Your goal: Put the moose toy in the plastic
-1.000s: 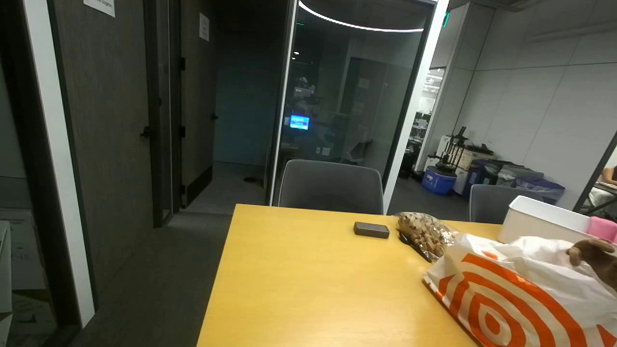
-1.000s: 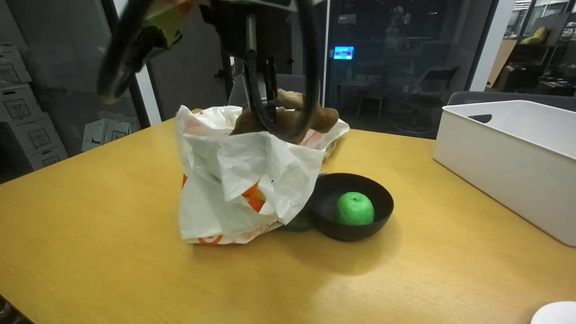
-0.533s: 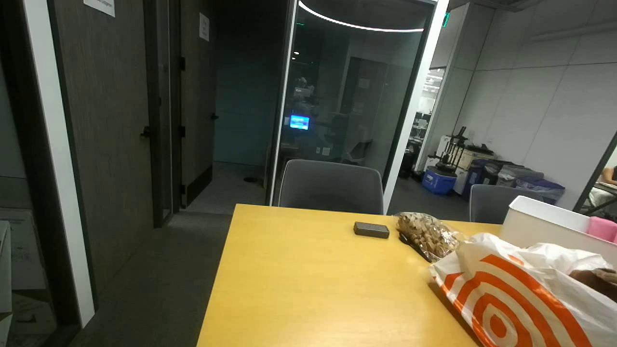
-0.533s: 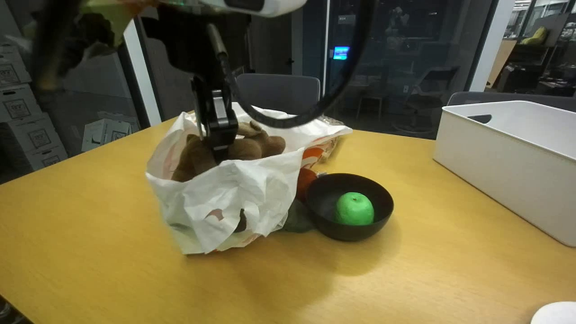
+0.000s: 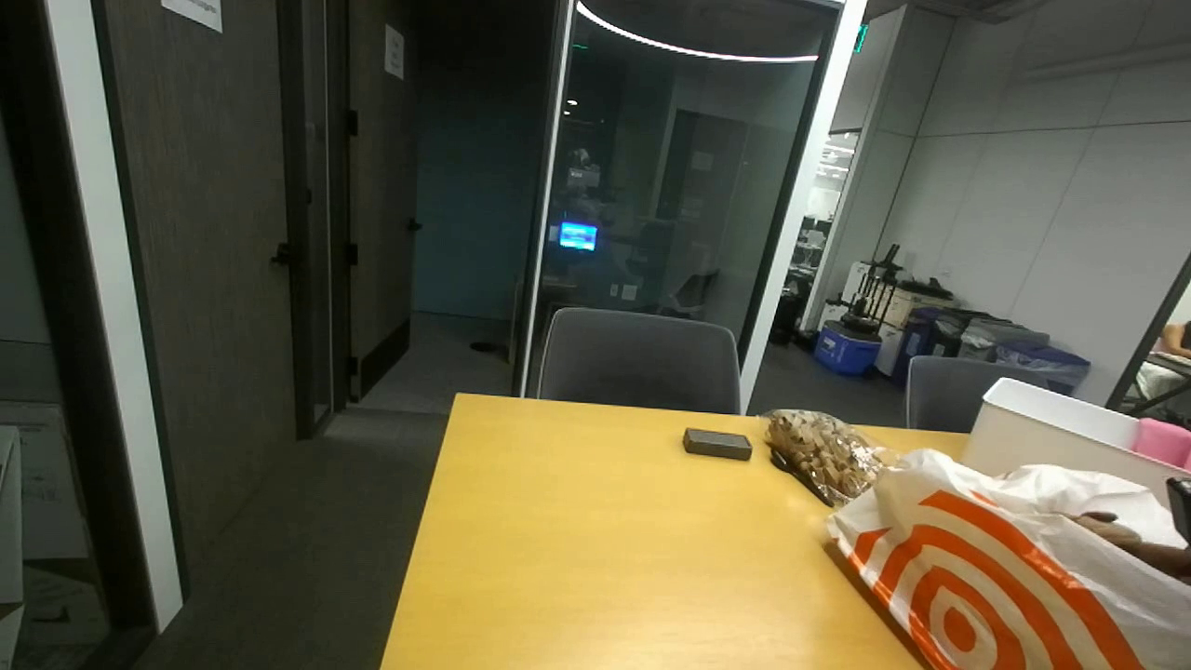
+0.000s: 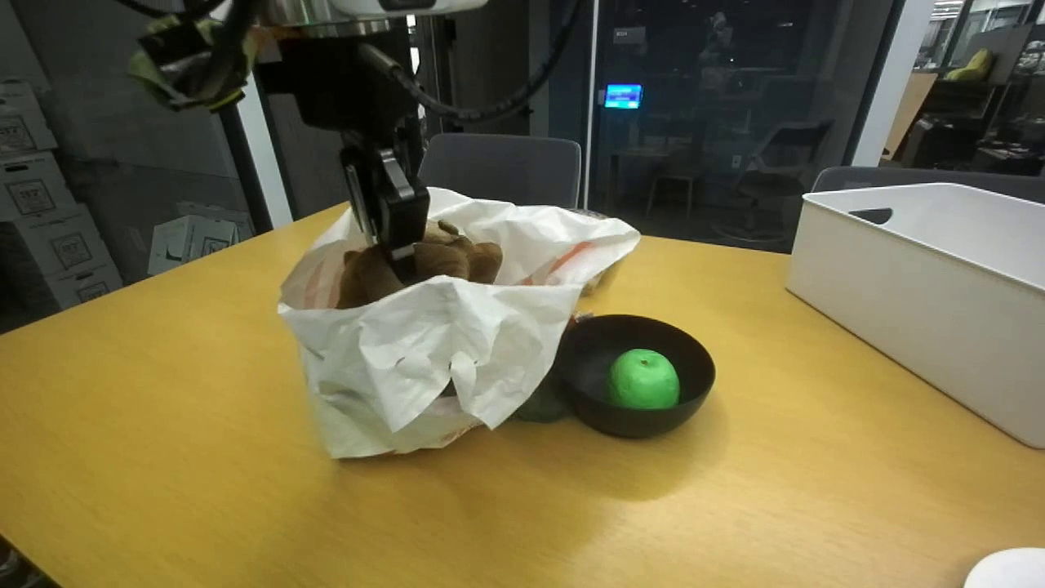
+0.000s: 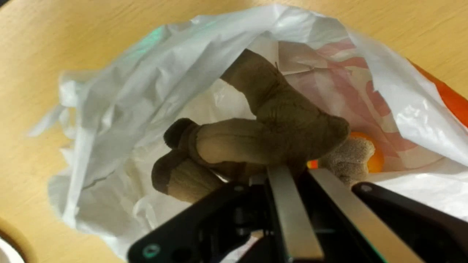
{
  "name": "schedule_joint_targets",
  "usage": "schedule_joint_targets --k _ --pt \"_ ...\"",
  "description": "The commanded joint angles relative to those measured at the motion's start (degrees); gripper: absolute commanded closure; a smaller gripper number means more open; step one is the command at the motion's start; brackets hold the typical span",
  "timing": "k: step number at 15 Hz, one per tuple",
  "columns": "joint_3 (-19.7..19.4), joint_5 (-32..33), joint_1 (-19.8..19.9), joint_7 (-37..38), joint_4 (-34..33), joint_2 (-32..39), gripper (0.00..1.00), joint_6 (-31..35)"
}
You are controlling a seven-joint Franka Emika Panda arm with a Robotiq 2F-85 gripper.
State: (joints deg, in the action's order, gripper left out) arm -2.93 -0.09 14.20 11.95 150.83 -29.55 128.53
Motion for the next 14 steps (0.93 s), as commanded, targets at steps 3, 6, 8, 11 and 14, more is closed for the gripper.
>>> schedule_joint_targets --k 3,6,8,11,14 --pt "-0.2 -4.0 -4.7 0.0 -1.4 4.9 0.94 4.4" --pt "-0.3 -7.1 -6.3 0.3 0.4 7.5 0.94 15.2" --pt "1.2 -4.9 -5.7 1.8 1.9 9.8 0.93 23.8" --pt "2.8 -1.7 -4.7 3.7 3.0 15.3 0.93 31.7" --pt "3.1 -0.2 -5.3 4.7 2.9 19.0 0.93 32.6"
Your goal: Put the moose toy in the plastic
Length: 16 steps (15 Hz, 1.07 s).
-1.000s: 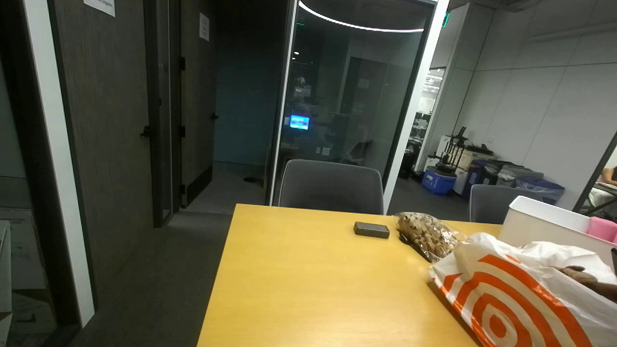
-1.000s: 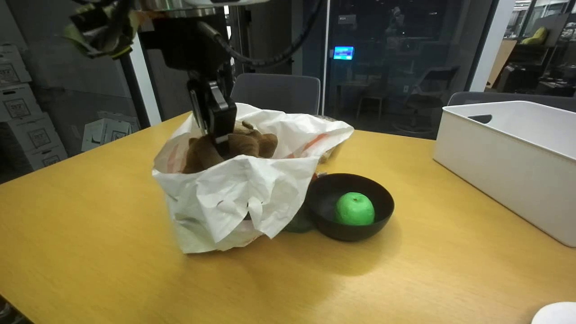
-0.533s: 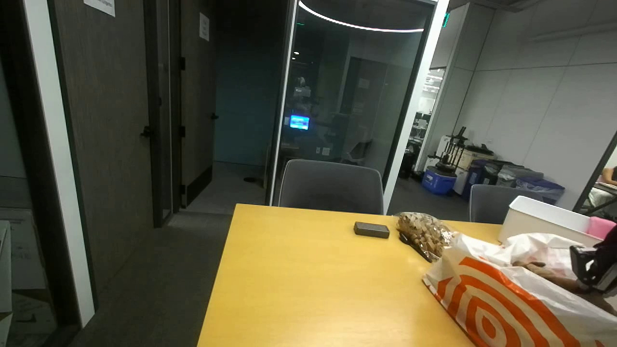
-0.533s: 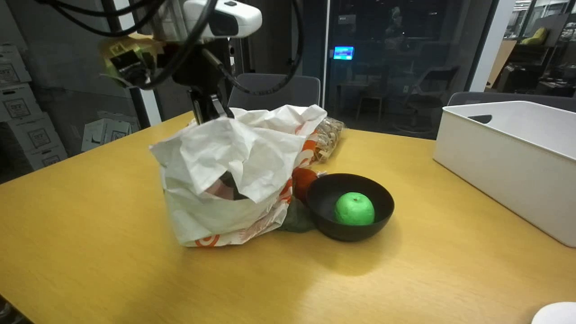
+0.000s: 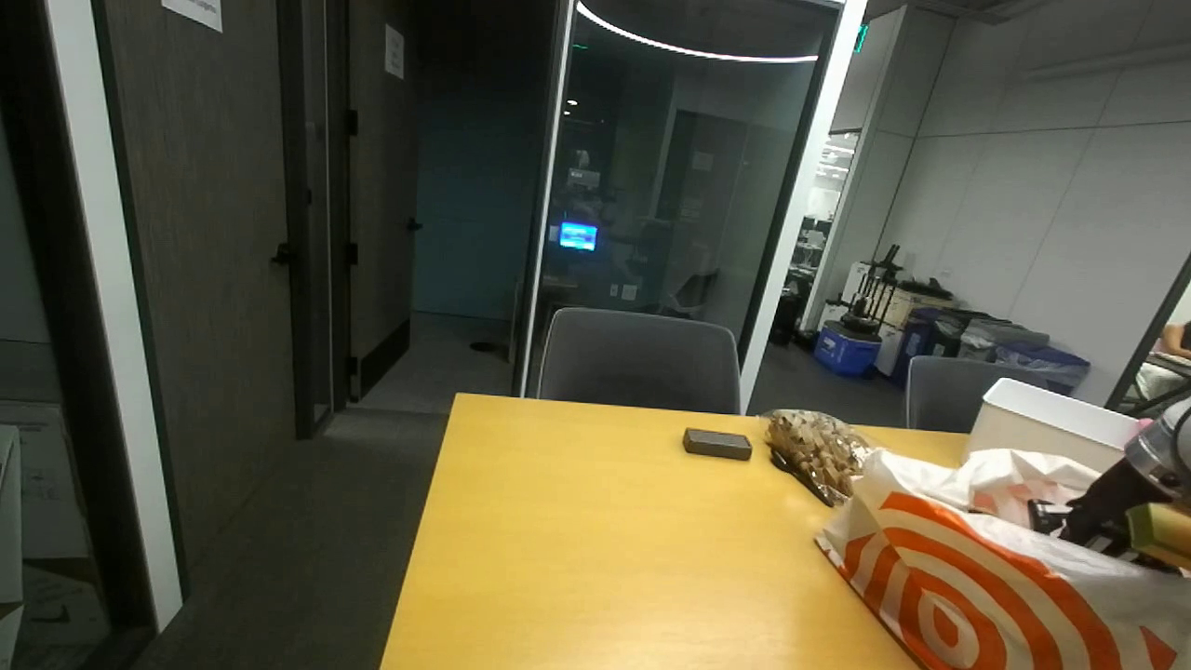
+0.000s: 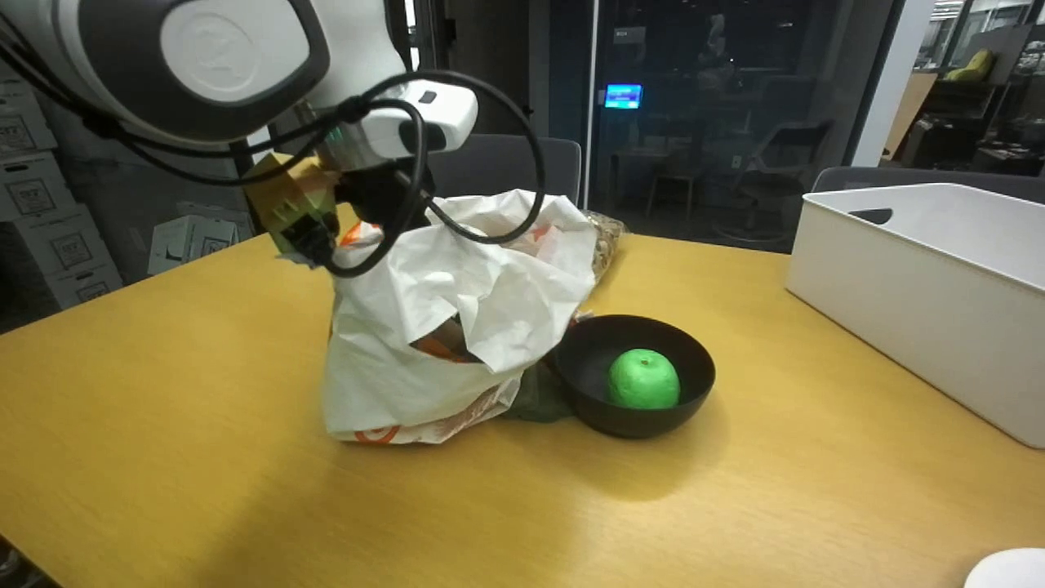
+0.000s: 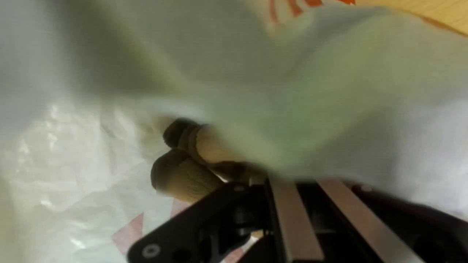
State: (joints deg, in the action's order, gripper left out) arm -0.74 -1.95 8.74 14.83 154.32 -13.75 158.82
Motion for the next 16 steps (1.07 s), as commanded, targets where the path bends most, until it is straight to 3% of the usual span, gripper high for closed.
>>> schedule_joint_targets --k 1,2,3,4,6,9,12,13,16 --pt "0.5 1.0 -0.4 1.4 -1.0 3.7 0.92 1.1" --pt "0.3 0.8 -0.6 1.5 -1.2 4.4 0.92 1.2" --pt "0.5 1.8 -0.1 2.9 -1.4 4.6 0.66 1.3" --pt "0.2 1.5 -0.2 3.0 -1.7 4.2 0.65 0.3" --pt "0.1 3.1 0.7 5.2 -2.5 1.6 0.52 -3.3" --pt "-2.4 -3.0 -0.9 1.0 -3.7 -5.4 0.27 -12.7" --pt "-3.2 -1.0 1.1 1.3 -5.8 -11.8 0.05 -21.1" --pt "-3.9 -1.7 1.3 0.7 -6.7 -13.8 0.01 -23.8" --pt "-7.6 -5.2 1.6 -1.6 -9.3 -18.4 0.0 -29.1"
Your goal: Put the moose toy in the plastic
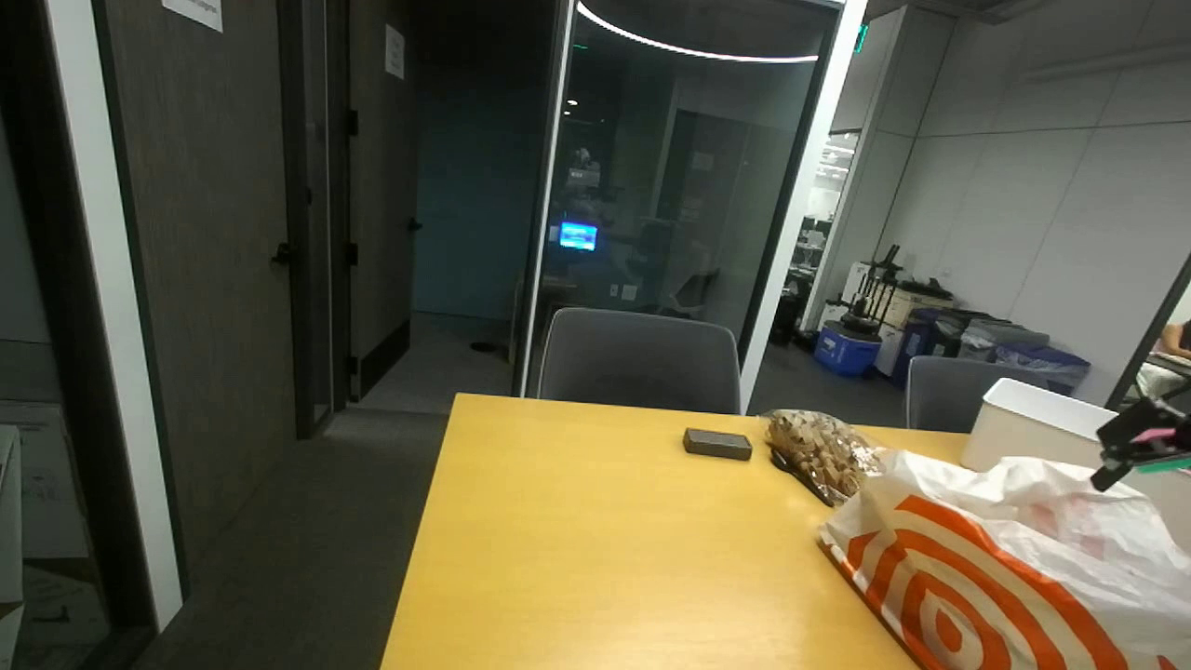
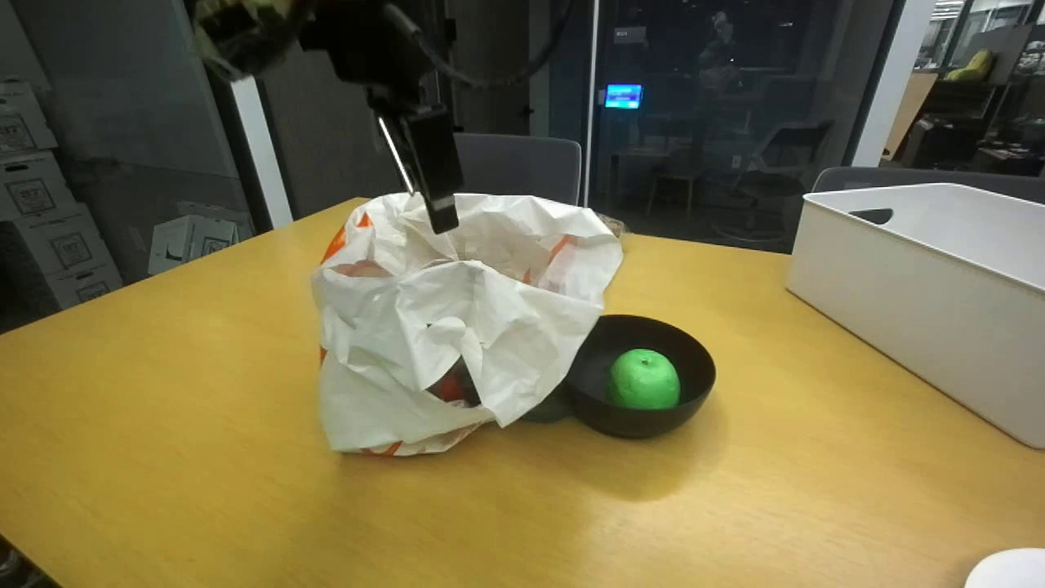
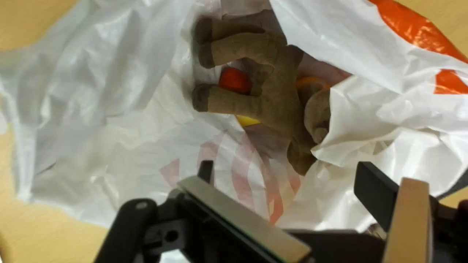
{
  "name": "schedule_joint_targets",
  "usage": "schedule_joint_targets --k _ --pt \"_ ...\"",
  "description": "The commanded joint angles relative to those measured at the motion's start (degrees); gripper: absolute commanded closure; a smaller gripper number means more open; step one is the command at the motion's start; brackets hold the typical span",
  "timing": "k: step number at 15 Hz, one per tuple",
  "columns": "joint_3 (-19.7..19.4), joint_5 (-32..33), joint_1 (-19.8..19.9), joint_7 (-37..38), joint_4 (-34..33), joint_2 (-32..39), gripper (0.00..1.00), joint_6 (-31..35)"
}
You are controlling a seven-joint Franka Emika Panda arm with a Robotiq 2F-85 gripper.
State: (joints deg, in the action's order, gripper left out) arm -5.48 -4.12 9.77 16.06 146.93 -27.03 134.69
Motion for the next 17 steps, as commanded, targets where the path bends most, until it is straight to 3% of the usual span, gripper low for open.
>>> schedule_joint_targets --k 1,6,8,13,17 --pt "-4.7 -4.8 0.9 -3.6 -2.9 -6.3 0.0 -6.3" --pt "-9.3 -8.6 7.0 0.9 -6.0 -6.8 0.0 -4.7" --pt "-10.8 -7.4 8.6 -1.1 -7.5 -6.2 0.0 -7.1" --pt "-12.4 -7.6 8.8 -5.1 -9.3 -6.2 0.0 -10.7" --pt "-11.5 -7.4 9.7 -3.8 -6.8 -6.6 0.0 -8.7"
